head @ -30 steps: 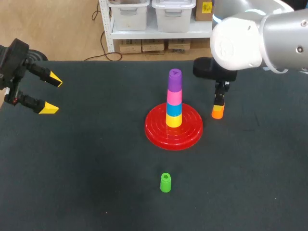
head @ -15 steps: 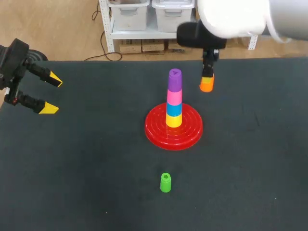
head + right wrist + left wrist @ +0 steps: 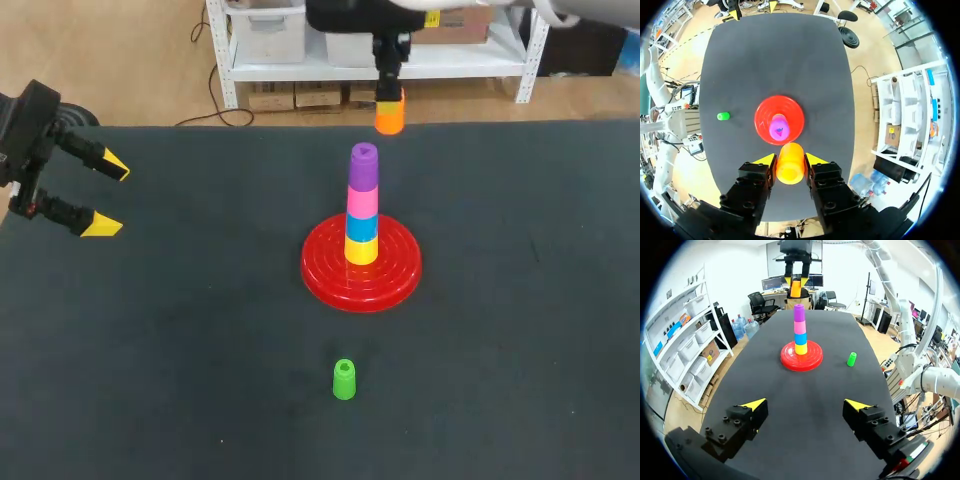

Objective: Pick up and stack the cylinders on the red base in this order: pink,purple,orange,green

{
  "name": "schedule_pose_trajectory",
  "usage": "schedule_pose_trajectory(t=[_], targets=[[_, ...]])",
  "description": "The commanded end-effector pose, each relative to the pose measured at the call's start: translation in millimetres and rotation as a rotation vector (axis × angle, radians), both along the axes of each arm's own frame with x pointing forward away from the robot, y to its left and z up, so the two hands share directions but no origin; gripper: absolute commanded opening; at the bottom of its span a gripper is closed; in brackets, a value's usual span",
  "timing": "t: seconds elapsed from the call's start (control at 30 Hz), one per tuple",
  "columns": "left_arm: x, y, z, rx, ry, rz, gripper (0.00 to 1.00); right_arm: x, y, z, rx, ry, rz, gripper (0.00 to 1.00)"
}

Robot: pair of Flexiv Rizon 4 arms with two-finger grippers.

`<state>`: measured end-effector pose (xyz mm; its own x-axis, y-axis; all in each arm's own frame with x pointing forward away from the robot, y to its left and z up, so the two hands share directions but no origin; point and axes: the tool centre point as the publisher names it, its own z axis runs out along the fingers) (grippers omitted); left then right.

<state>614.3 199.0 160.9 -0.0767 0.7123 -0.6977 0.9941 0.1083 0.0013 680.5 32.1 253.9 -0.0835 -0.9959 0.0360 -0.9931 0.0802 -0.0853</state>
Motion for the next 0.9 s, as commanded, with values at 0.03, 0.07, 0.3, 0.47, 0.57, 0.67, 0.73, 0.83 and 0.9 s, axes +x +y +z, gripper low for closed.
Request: schedule_pose_trajectory(t=[0.03, 0.07, 0.3, 0.47, 0.57, 0.67, 0.73, 0.83, 0.9], targets=[[-1.1, 0, -0.7, -0.002, -0.004, 0.001, 1.0, 0.8, 10, 7, -0.012, 0.013, 0.005, 0.0], [-1.1, 0, -0.7, -0.002, -0.004, 0.001, 1.0, -0.1, 11, 7, -0.015, 0.015, 0.009, 0.0], [-1.1, 0, -0.7, -0.002, -0.004, 0.001, 1.0, -4.6, 20, -2, -0.018, 0.039, 0.027, 0.0], [-1.1, 0, -0.7, -0.002, -0.004, 0.001, 1.0, -5.2, 20, -10, -0.008, 0.049, 0.035, 0.0], [-1.1, 0, -0.7, -0.002, -0.004, 0.001, 1.0, -6.0, 21, -14, -0.005, 0.055, 0.039, 0.0], [-1.1, 0, -0.7, -0.002, -0.004, 0.001, 1.0, -7.0, 21, -17, -0.008, 0.061, 0.04, 0.0], [-1.1, 0, -0.7, -0.002, -0.004, 0.001, 1.0, -8.0, 21, -19, -0.01, 0.064, 0.041, 0.0], [-1.1, 0, -0.7, -0.002, -0.004, 0.001, 1.0, -8.7, 21, -22, -0.009, 0.069, 0.042, 0.0], [-1.1, 0, -0.7, -0.002, -0.004, 0.001, 1.0, -8.5, 20, -25, -0.008, 0.075, 0.043, 0.0]])
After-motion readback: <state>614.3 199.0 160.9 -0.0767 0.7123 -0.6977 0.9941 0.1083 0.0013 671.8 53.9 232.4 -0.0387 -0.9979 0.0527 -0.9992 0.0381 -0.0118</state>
